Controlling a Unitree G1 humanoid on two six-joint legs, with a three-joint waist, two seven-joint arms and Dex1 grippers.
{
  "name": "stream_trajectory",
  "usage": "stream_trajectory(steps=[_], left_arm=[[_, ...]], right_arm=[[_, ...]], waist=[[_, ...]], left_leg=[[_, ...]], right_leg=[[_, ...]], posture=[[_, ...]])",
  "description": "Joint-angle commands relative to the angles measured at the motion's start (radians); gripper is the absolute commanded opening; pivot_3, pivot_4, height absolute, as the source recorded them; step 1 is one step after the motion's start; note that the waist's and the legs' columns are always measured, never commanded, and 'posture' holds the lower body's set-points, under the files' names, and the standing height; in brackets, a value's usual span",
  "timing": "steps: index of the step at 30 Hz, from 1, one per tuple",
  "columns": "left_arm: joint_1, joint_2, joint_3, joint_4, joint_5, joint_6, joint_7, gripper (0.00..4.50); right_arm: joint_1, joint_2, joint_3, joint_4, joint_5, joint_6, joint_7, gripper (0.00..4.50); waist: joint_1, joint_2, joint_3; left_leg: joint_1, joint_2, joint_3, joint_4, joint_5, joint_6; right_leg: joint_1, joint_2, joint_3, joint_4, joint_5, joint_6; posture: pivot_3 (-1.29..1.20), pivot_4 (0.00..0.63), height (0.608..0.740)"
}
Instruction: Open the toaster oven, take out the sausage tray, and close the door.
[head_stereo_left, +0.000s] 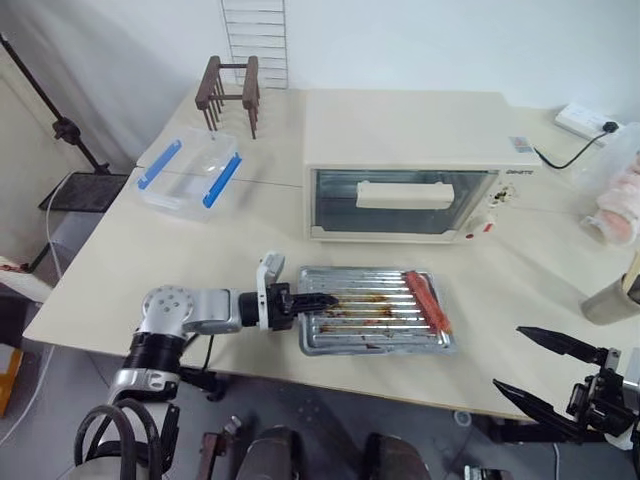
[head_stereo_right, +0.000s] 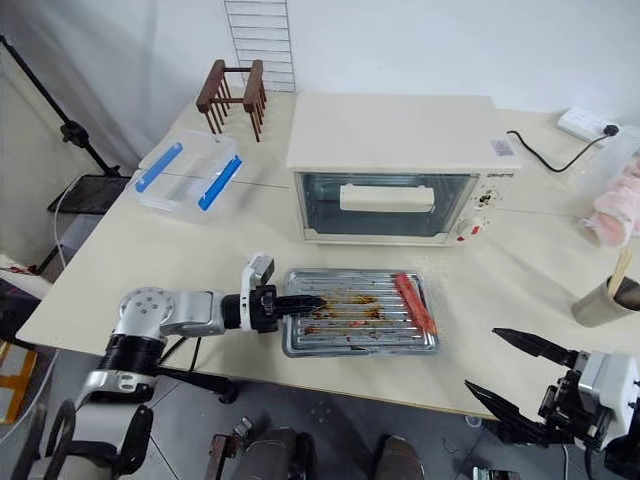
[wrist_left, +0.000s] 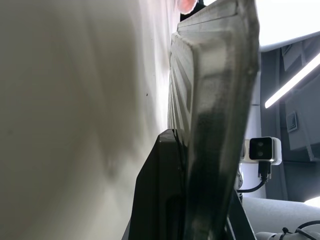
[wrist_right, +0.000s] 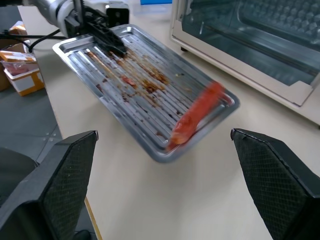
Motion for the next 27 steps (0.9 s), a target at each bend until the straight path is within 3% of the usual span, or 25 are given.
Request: stream_trajectory(steps=[1,7,10,16,21,23,27], left_arm=[[-0.015,-0.074,-0.038,0.094,0.14,0.003,-0.037,0.0],[-0.04,-0.108,-0.047,0.112,0.294,0.022,-0.115,0.0],[-0.036,-0.11,-0.063,0.096,0.36,0.02,-0.159,0.63],[-0.008,-0.128,-0.029,0.057,0.457,-0.004,-0.205,2.48],[0.023,-0.09,0.012,-0.068,0.458,0.0,-0.26,3.85],[0.052,-0.033,-0.006,-0.155,0.476,-0.029,-0.308,4.4],[0.148,0.132,-0.062,-0.328,0.572,-0.236,-0.472,4.46]], right_arm=[[0.028,0.016,-0.04,-0.048,0.006,-0.026,-0.013,4.46],[0.046,0.025,-0.044,-0.063,0.004,-0.031,-0.027,4.46],[0.051,0.025,-0.043,-0.066,0.004,-0.034,-0.032,4.5],[0.058,0.022,-0.043,-0.062,0.003,-0.04,-0.033,4.5],[0.052,0.019,-0.037,-0.045,-0.001,-0.046,-0.025,4.5],[0.045,0.015,-0.035,-0.03,-0.004,-0.049,-0.017,4.5],[0.021,0.007,-0.022,0.001,-0.017,-0.055,0.002,4.5]], waist=[[0.004,0.002,-0.001],[0.011,0.006,-0.004],[0.011,0.007,-0.005],[0.003,0.007,-0.005],[-0.005,0.006,-0.005],[-0.009,0.005,-0.004],[-0.034,0.002,-0.004]], left_leg=[[0.0,-0.001,-0.001,0.0,0.0,0.0],[0.003,-0.005,-0.007,0.0,-0.003,-0.004],[0.004,-0.006,-0.008,0.0,-0.004,-0.004],[0.003,-0.006,-0.008,-0.001,-0.004,-0.004],[0.004,-0.006,-0.008,-0.001,-0.004,-0.003],[0.004,-0.005,-0.008,-0.001,-0.004,-0.003],[0.004,0.002,-0.006,-0.002,-0.004,-0.007]], right_leg=[[0.001,0.0,0.001,0.0,0.0,0.0],[0.009,-0.003,0.002,-0.005,0.0,0.0],[0.01,-0.004,0.002,-0.005,0.0,0.0],[0.01,-0.004,0.001,-0.005,0.0,0.0],[0.01,-0.004,0.001,-0.005,0.0,0.0],[0.009,-0.003,0.001,-0.005,0.0,0.001],[0.009,0.003,0.0,-0.003,0.001,0.002]], posture=[[0.0,0.15,0.74],[0.0,0.15,0.74],[0.0,0.15,0.74],[0.0,0.15,0.74],[0.0,0.15,0.74],[0.0,0.15,0.74],[0.0,0.15,0.74]])
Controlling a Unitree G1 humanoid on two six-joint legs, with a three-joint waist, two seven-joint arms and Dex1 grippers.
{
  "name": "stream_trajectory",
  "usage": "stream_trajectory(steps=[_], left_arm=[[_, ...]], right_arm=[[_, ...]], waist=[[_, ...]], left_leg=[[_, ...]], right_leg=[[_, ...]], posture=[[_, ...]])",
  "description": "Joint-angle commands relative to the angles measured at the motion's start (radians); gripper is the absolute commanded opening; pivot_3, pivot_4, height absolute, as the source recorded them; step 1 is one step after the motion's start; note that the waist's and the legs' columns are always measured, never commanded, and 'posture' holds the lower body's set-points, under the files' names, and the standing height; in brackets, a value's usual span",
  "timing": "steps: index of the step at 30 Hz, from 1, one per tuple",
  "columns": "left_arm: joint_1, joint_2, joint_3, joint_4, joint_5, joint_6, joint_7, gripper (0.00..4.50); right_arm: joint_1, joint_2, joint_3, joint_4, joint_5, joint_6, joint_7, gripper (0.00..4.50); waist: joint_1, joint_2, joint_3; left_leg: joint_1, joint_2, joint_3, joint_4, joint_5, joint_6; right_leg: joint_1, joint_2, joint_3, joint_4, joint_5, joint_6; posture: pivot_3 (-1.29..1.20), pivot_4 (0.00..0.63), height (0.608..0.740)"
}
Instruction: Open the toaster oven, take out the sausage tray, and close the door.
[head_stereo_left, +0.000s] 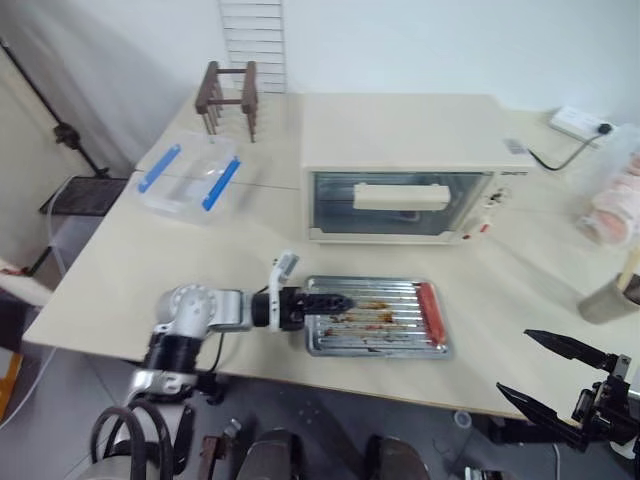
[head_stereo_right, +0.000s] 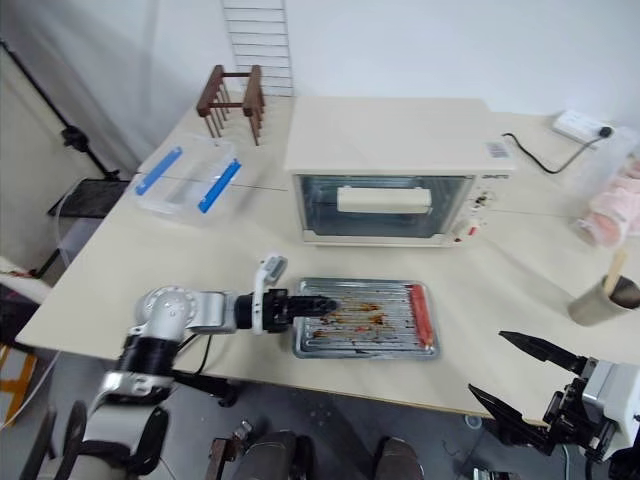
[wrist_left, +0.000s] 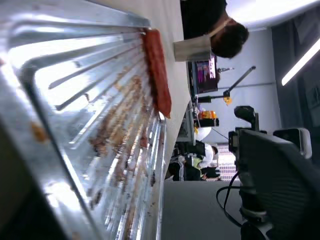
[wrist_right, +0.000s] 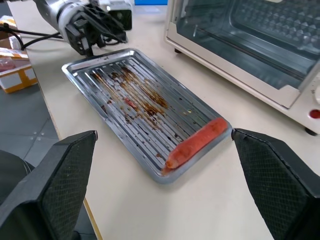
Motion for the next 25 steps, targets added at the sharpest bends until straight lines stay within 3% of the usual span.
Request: stream_trajectory(steps=[1,4,9,16,25], left_arm=[[0.094,0.135,0.025,-0.093,0.117,-0.176,-0.112,4.46],[0.219,0.277,0.101,-0.149,0.201,-0.428,-0.295,4.46],[0.381,0.402,0.157,-0.157,0.375,-0.84,-0.482,4.46],[0.49,0.411,0.307,-0.112,0.523,-1.305,-0.526,4.46],[0.587,0.411,0.397,-0.19,0.464,-1.335,-0.568,4.46]], right_arm=[[-0.026,-0.014,0.006,0.031,-0.003,-0.027,0.025,4.5],[-0.084,-0.029,0.038,0.076,-0.015,-0.048,0.056,4.5],[-0.169,-0.04,0.096,0.14,-0.042,-0.081,0.093,4.5],[-0.302,-0.07,0.151,0.196,-0.003,-0.058,0.133,4.5],[-0.391,-0.09,0.157,0.25,0.015,-0.027,0.157,4.5]], waist=[[-0.011,0.0,0.0],[-0.055,-0.004,0.002],[-0.051,-0.001,0.004],[-0.035,-0.002,0.005],[-0.033,-0.003,0.005]], left_leg=[[0.0,0.0,0.0,0.0,0.0,0.0],[0.001,0.004,0.001,-0.002,0.002,-0.004],[-0.001,0.007,0.002,-0.003,0.005,-0.003],[-0.005,0.002,0.002,-0.004,-0.001,-0.003],[-0.004,0.003,0.004,-0.004,-0.003,0.004]], right_leg=[[0.0,0.001,0.0,0.0,0.0,0.0],[-0.007,0.003,0.003,0.005,-0.002,-0.004],[-0.016,0.006,0.006,0.008,-0.004,-0.007],[-0.018,-0.005,0.004,0.005,-0.003,-0.006],[-0.017,-0.003,-0.012,0.012,-0.002,-0.004]], posture=[[0.0,0.15,0.74],[0.0,0.15,0.74],[0.0,0.15,0.74],[0.0,0.15,0.74],[0.0,0.15,0.74]])
